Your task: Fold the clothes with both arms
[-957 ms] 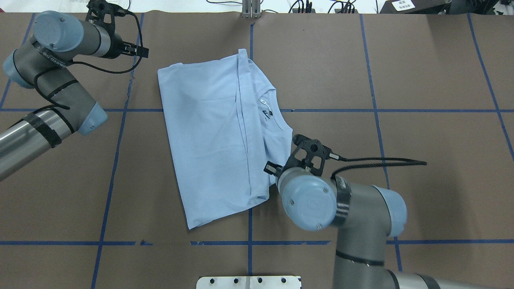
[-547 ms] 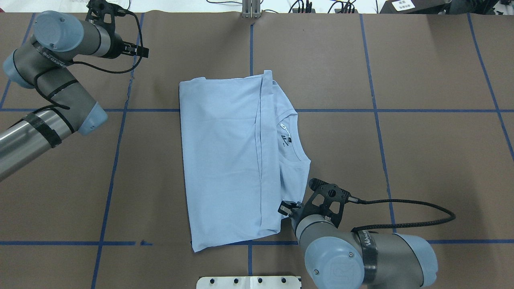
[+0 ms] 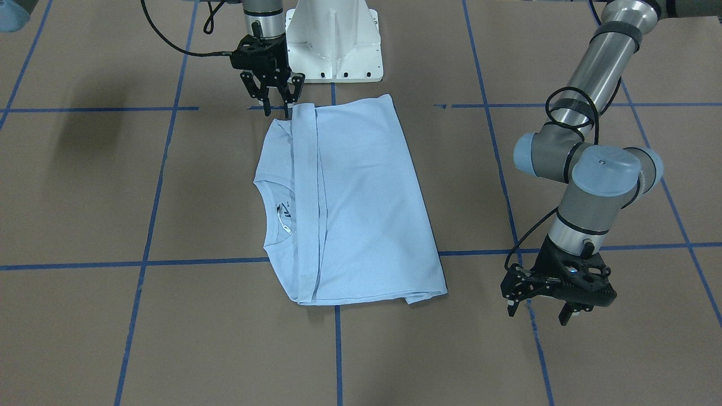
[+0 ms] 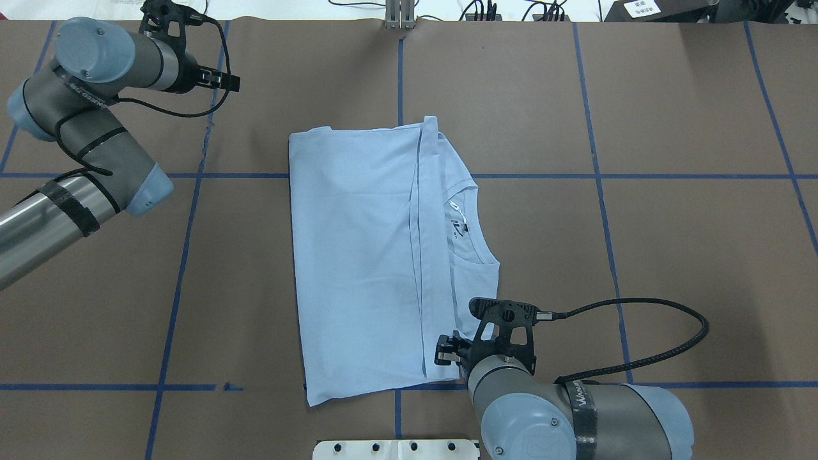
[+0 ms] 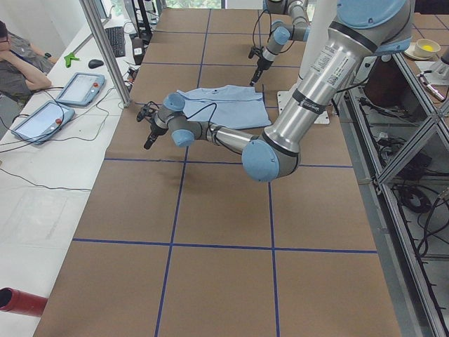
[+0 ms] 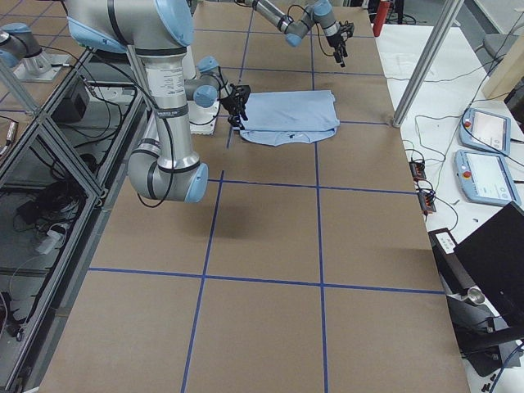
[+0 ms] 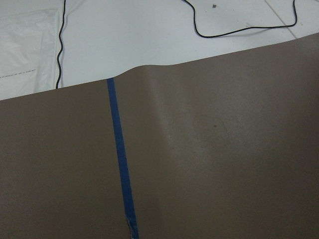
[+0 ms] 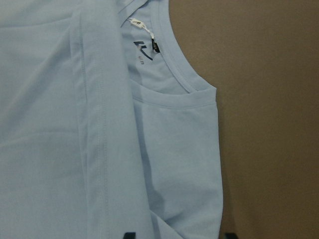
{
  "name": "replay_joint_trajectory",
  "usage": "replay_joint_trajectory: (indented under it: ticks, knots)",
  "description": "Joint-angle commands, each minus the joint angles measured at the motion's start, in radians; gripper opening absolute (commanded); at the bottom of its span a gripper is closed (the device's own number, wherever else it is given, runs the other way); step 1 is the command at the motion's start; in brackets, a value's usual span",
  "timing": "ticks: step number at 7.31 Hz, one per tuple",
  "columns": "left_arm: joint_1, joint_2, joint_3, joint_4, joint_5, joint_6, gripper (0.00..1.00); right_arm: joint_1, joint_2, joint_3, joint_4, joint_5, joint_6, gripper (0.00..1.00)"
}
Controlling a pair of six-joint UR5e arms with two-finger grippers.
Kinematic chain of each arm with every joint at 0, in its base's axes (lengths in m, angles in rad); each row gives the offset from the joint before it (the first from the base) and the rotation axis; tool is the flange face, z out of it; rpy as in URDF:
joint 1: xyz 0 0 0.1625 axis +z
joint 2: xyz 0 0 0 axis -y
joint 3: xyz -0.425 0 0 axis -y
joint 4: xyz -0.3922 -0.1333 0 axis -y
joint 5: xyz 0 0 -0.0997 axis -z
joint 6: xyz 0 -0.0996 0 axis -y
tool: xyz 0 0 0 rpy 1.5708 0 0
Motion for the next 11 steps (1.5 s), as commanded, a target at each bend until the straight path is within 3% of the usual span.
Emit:
replay_joint_trajectory:
  ticks: [1,2,4,6,7,9,11]
  knots:
    - [0.001,0.0,-0.001,0.0,0.0,-0.001,1.0,-0.027,0.026,-0.027,0.005,-0.002,-0.24,1.0]
    - [0.001,0.0,-0.001,0.0,0.0,-0.001,1.0,-0.028,0.028,-0.031,0.008,0.0,-0.338,1.0]
    - [0.003,0.0,-0.001,0.0,0.0,-0.026,1.0,-0.051,0.039,-0.115,0.197,0.004,-0.379,1.0]
    - [0.009,0.0,-0.002,0.0,0.0,-0.03,1.0,-0.052,0.039,-0.147,0.235,-0.002,-0.442,0.98]
    - [0.009,0.0,-0.002,0.0,0.0,-0.03,1.0,-0.052,0.039,-0.146,0.233,-0.002,-0.44,0.89]
    - [0.009,0.0,-0.002,0.0,0.0,-0.03,1.0,-0.057,0.034,-0.14,0.232,-0.011,-0.439,0.61]
    - [0.009,0.0,-0.001,0.0,0.0,-0.03,1.0,-0.064,0.028,-0.138,0.23,-0.033,-0.442,0.58]
